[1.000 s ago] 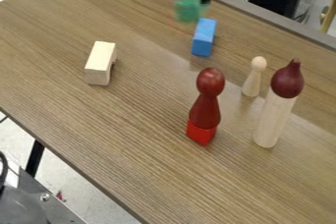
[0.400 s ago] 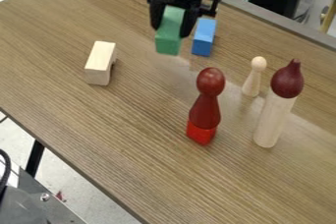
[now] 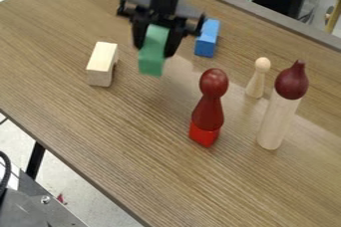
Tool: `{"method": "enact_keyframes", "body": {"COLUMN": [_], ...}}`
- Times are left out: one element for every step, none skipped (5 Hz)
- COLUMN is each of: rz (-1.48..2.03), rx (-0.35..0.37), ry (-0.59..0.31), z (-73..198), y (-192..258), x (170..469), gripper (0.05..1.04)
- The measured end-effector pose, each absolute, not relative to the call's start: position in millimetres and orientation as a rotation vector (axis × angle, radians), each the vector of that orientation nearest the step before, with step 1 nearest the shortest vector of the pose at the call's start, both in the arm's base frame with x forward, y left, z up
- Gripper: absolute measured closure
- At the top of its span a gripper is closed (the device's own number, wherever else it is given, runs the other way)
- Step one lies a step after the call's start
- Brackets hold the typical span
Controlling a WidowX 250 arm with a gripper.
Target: Take green block and put near the white block
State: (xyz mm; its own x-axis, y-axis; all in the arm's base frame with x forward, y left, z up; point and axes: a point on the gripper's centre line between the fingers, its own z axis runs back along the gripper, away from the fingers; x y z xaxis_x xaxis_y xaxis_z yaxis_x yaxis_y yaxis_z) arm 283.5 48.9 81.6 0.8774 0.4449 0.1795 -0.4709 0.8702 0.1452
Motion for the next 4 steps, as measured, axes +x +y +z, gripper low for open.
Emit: {"method": "enact_keyframes", "body": {"rz": [0.471, 0.455, 0.441, 0.438], "rx": [0.216, 0.256, 0.267, 0.263], "ry": [-0.155, -0.127, -0.128, -0.117], "z": [69.2, 45.2, 39.0, 37.7], "y": [50.7, 53.5, 53.2, 51.8], "x": [277.1, 269.6, 271.5, 273.1], "gripper": [0.532, 0.532, 0.532, 0.481]}}
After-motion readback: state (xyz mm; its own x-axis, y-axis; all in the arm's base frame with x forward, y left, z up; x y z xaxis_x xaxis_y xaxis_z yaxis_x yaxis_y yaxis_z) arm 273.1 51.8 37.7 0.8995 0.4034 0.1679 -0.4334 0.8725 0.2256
